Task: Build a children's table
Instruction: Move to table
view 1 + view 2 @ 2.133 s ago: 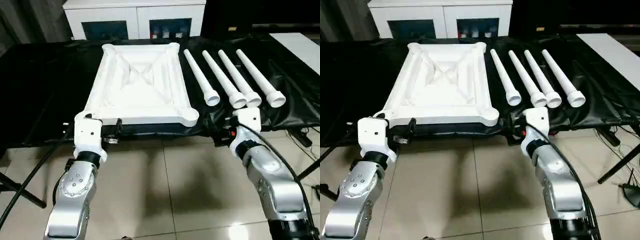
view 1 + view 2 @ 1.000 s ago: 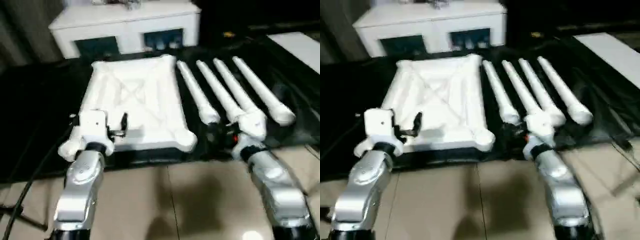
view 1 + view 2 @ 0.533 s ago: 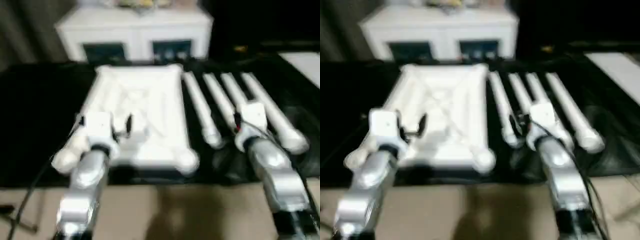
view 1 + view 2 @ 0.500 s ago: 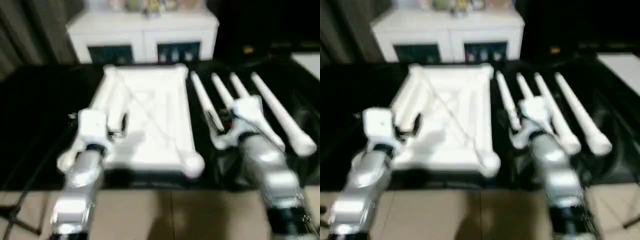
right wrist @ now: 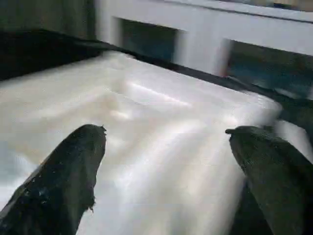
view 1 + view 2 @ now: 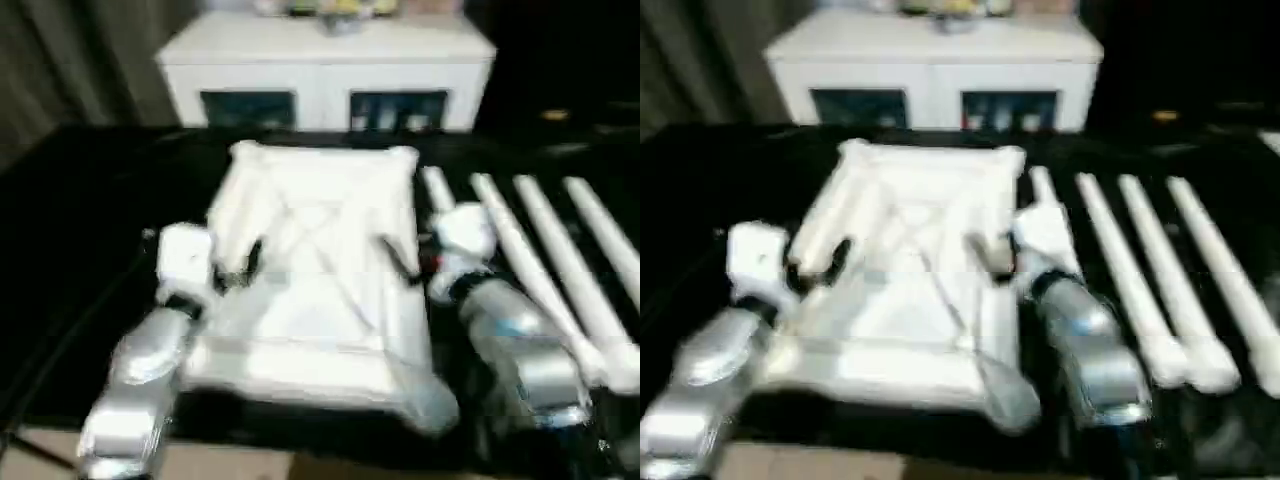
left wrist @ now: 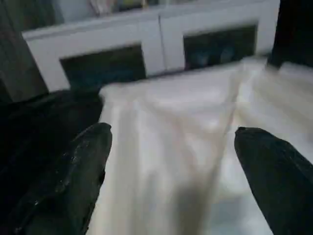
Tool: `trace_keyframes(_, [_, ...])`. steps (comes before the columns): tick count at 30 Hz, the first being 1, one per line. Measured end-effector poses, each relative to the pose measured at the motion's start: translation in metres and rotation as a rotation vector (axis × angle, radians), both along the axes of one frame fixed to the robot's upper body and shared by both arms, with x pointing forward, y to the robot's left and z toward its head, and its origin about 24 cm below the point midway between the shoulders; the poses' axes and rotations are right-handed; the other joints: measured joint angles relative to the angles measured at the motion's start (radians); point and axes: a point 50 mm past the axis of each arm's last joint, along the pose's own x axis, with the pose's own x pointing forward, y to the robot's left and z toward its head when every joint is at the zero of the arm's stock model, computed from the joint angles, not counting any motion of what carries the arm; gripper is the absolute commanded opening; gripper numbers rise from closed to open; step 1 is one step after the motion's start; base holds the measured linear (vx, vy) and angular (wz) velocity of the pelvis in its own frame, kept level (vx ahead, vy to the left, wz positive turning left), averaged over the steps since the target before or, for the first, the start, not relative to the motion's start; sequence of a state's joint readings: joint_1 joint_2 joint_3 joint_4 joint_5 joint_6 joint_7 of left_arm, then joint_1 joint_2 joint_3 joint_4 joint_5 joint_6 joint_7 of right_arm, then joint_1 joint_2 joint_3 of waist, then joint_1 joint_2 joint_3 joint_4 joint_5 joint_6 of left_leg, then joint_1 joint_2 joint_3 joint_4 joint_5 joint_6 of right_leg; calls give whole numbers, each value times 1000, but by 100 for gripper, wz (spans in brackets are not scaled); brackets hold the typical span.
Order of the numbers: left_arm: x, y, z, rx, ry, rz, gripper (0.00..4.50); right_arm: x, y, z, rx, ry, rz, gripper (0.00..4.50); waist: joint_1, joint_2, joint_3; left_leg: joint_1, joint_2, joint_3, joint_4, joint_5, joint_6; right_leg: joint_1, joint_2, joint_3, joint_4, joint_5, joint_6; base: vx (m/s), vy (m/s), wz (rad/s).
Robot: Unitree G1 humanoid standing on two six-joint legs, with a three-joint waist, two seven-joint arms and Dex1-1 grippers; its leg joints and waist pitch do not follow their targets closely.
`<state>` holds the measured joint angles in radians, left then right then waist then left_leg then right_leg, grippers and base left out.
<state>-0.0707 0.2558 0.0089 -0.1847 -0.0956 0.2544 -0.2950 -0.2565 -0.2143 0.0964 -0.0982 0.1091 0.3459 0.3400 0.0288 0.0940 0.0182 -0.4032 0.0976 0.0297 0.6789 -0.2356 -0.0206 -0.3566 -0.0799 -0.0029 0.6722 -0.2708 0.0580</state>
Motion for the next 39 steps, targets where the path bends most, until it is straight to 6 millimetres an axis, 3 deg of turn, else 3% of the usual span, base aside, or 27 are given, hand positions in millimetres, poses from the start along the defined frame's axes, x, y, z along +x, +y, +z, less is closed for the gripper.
trace_keyframes(1, [-2,-3,2,9,-2,-93,444,-3,-3,6,13,-23,22,450,8,-7,0,1,-18,3,-5,0,-1,-13,-13,15,-33,17,32,-109,74,4])
trace_keyframes(2, [-3,-9,2,1,2,-158,444,-5,-8,7,19,-27,28,450,12,-8,0,0,-21,10,-7,1,-2,-14,-15,19,-34,24,40,-109,74,4])
trace_keyframes(5, [-10,-24,1,-27,36,-357,444,-5,-13,12,36,-65,60,450,23,-7,4,0,-2,40,-22,7,-7,-11,-20,16,-42,32,19,-19,16,3])
trace_keyframes(7, [-12,-26,1,-26,64,-429,444,-6,-12,15,66,-80,105,450,15,-4,6,5,16,64,-25,10,-10,-9,-21,14,-42,38,9,-87,-13,4])
trace_keyframes(13, [-8,-30,4,39,142,-649,444,-11,-18,25,66,-50,309,450,0,4,11,18,24,93,-39,10,-10,-5,-31,15,-42,40,5,-81,-7,2])
trace_keyframes(17, [-7,-34,-4,62,206,-760,444,-18,-29,27,-46,-9,441,450,-4,5,11,18,25,94,-40,10,-10,-7,-31,15,-42,41,5,-14,-1,0])
trace_keyframes(19, [-4,-35,-7,78,227,-795,410,-21,-35,28,-108,27,500,450,-6,3,11,18,26,96,-41,10,-10,-7,-31,15,-42,43,2,0,0,0])
trace_keyframes(25, [8,-41,-13,198,269,-939,362,-33,-51,24,-317,162,688,450,-13,1,12,18,34,105,-41,11,-8,-8,-31,13,-43,48,-3,0,0,0])
trace_keyframes(29, [16,-41,-19,265,291,-976,324,-36,-49,19,-345,191,734,450,-26,0,12,18,40,114,-41,14,-5,-10,-31,12,-43,52,-8,0,0,0])
trace_keyframes(39, [39,-33,-28,387,370,-1021,237,-38,-43,14,-363,203,767,450,-23,5,9,11,42,120,-41,26,6,-12,-31,11,-58,52,-9,10,3,0])
